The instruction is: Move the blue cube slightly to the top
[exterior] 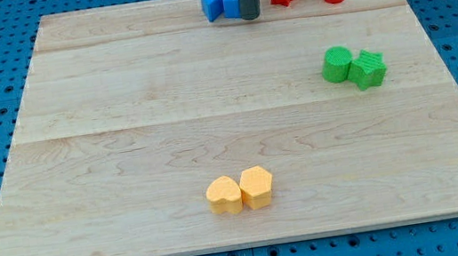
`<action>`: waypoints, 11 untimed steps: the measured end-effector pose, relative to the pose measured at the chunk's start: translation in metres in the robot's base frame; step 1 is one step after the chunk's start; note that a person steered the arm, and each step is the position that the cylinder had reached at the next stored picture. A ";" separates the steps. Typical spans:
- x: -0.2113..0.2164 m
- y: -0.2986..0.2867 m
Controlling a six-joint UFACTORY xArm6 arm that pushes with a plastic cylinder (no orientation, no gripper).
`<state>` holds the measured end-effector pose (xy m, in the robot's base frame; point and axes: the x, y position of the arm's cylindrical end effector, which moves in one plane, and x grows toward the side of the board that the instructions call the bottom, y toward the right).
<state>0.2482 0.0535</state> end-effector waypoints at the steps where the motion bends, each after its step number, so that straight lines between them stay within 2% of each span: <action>1: -0.002 0.001; 5: -0.002 0.017; 11: -0.056 0.009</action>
